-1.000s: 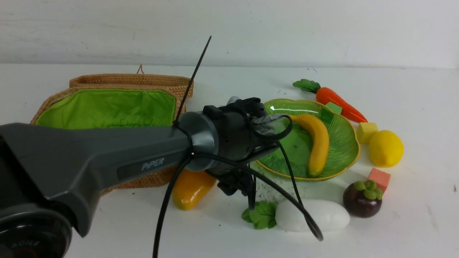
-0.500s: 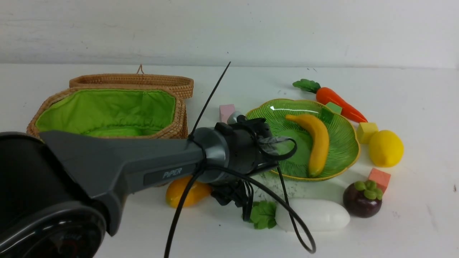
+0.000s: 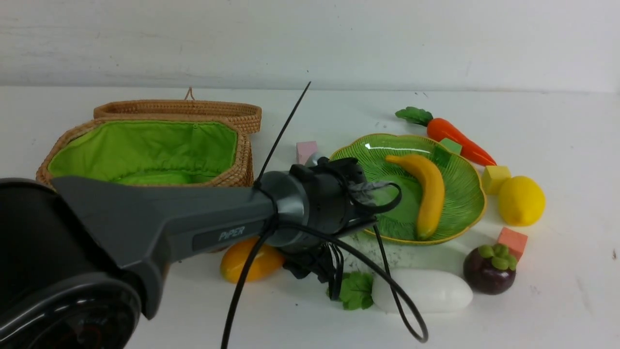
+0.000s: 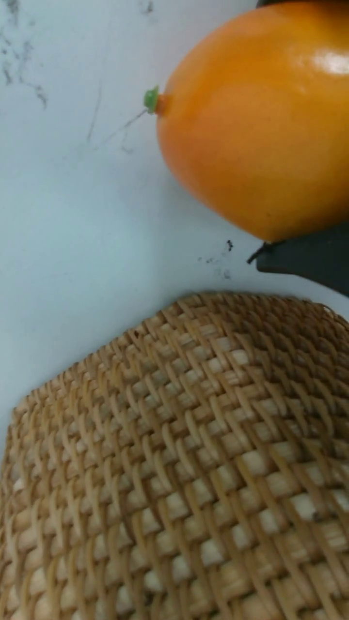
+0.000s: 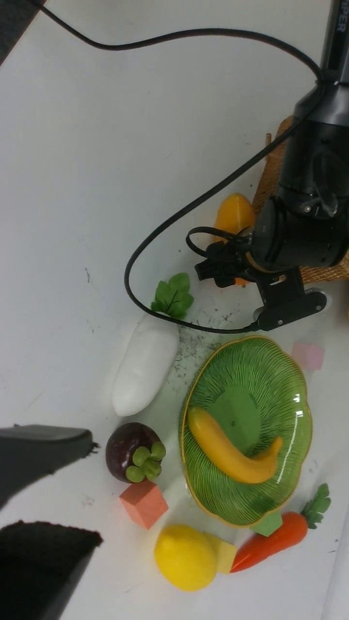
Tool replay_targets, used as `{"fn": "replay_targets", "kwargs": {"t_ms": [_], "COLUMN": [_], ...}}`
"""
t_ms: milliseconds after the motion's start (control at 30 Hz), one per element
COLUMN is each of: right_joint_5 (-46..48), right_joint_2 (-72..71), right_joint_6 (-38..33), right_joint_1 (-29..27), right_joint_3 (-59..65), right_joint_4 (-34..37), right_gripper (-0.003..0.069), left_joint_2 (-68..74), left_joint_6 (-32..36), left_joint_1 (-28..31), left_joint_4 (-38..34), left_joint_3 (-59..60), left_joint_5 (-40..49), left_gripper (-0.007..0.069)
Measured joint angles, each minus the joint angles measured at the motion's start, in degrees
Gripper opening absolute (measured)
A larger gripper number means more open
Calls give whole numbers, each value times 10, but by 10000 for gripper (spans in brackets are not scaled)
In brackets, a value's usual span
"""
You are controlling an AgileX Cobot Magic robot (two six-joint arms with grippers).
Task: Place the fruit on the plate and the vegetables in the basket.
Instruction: Grab the mango with your left arm and place it on the right plate
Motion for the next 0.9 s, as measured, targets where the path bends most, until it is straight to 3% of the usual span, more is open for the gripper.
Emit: {"fn": "replay_targets", "kwargs": {"t_ms": [333,467,600,767,900], "right_joint_5": [-26,-47,-53,-51,-50], "right_joint_2": [0,0,0,0,0], "right_joint_6": [4,29,68,87,87], "right_joint_1": [0,0,0,0,0], "right_joint_3": [0,0,0,0,0], "right_joint_4": [-40,-81,-102,-95,-76], "right_gripper": [236,236,236,236,236], "left_joint_2": [-61,-68,-54,-13,23], "left_joint_6": [0,-1,-10,-12,-13], "left_joint_1": [-63,-67,-36,6,24], "left_joint_4": [-3,-10,-57,-113,-117], "left_joint_3": [-60,-122,-154,-156,-156], "left_joint_5": [12,-62,-195,-335,-380], "left_gripper": [525,525,525,525,525]}}
